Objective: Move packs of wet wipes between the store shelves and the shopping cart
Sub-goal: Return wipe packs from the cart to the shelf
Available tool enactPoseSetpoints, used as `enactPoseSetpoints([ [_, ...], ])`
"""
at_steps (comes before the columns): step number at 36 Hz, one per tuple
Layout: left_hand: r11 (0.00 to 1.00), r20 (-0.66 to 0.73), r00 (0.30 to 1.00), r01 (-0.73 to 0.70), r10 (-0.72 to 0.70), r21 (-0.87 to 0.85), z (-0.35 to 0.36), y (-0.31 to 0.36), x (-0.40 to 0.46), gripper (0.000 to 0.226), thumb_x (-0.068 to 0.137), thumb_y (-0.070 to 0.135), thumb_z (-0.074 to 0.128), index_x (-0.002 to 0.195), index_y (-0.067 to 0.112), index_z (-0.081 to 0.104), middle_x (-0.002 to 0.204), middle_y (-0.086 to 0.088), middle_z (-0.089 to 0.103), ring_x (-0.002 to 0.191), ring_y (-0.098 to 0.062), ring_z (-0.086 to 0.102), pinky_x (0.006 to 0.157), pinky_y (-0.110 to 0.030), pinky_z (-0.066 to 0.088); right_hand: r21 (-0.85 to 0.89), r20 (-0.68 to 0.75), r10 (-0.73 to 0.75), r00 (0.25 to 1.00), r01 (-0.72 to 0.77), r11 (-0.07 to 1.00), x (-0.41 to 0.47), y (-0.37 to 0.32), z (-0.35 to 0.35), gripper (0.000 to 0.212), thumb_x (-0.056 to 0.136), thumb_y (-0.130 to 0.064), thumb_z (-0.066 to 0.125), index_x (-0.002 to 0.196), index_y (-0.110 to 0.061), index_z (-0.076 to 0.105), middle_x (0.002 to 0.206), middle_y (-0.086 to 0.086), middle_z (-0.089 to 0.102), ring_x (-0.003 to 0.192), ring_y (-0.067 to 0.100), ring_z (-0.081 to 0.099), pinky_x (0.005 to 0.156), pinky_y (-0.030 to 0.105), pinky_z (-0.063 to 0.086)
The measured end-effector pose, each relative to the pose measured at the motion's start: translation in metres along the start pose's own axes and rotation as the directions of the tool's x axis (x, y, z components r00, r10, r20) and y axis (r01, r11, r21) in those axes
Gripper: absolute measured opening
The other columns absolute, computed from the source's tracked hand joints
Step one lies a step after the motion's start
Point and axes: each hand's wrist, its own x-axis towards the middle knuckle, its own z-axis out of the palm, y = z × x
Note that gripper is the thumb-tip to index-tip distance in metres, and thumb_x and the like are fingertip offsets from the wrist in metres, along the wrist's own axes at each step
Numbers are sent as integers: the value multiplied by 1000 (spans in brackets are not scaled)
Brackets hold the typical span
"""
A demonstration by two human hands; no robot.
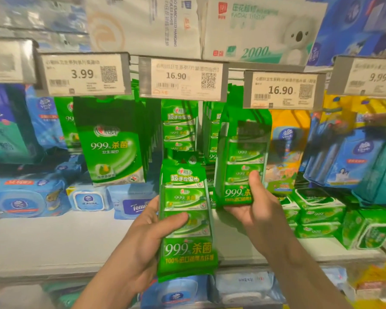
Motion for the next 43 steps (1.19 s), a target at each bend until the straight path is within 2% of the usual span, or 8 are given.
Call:
enactPoseSetpoints([
  [9, 1000, 4, 1000, 5, -5, 5, 1, 3, 1, 64, 69, 4, 72, 131, 14, 58, 119, -27, 68, 103, -50, 67, 78, -56, 58, 154, -252, 170, 953, -135, 979, 44, 1, 23, 53, 93, -51, 66, 126, -9, 61, 127, 21, 66, 102, 35, 73, 79, 43, 63],
  [20, 1000, 2, 1000, 2, -2, -2, 4, 4, 1, 63, 69, 3, 72, 130, 12, 57, 117, -27, 69, 99, -48, 69, 73, -53, 59, 202, -294, 256, 921, -202, 958, 71, -10, 40, 80, 87, -57, 68, 147, -10, 43, 135, 17, 58, 97, 36, 70, 71, 38, 63],
  [30, 1000, -1, 1000, -10, 10, 9, 9, 4, -2, 57, 79, 2, 75, 131, 16, 57, 119, -24, 69, 106, -47, 67, 85, -61, 56, 361, -218, 332, 918, -240, 901, 61, -8, 37, 54, 92, -47, 68, 124, -5, 57, 131, 28, 60, 109, 38, 65, 103, 47, 53],
  [33, 1000, -33, 999, -25, 25, 0, 13, 4, -3, 46, 87, 11, 63, 132, 14, 56, 117, -22, 70, 106, -44, 68, 88, -59, 55, 416, -216, 397, 892, -284, 864, 47, -6, 32, 69, 98, -37, 65, 150, -2, 36, 139, 32, 52, 114, 41, 62, 105, 51, 50],
  [35, 1000, -49, 998, -25, 24, -17, 15, 3, -3, 44, 88, 14, 60, 132, 13, 56, 116, -22, 71, 105, -43, 69, 85, -56, 58, 354, -194, 412, 890, -329, 876, 34, 0, 29, 61, 103, -30, 57, 154, -8, 33, 146, 27, 48, 124, 41, 58, 104, 52, 51],
  [37, 999, -63, 998, -29, 27, -31, 16, 2, -2, 44, 87, 15, 60, 131, 13, 56, 114, -23, 71, 103, -42, 70, 82, -53, 60, 190, -162, 412, 897, -381, 905, 17, 8, 23, 45, 104, -37, 52, 140, -10, 50, 136, 18, 58, 116, 36, 63, 94, 49, 56],
  [39, 999, -76, 997, -36, 33, -30, 17, 0, 0, 44, 87, 16, 60, 131, 13, 56, 114, -23, 71, 101, -42, 70, 80, -52, 60, 13, -130, 379, 916, -380, 925, 0, 16, 16, 52, 101, -52, 49, 126, -8, 62, 123, 18, 68, 105, 36, 68, 85, 47, 58],
  [43, 998, -74, 996, -56, 54, -37, 21, -3, 4, 47, 82, 18, 62, 129, 13, 57, 112, -21, 73, 95, -38, 73, 73, -48, 62, -200, 13, 428, 904, -417, 887, -36, 12, 12, 61, 101, -61, 37, 114, -15, 74, 107, 14, 77, 101, 34, 73, 92, 50, 57],
])
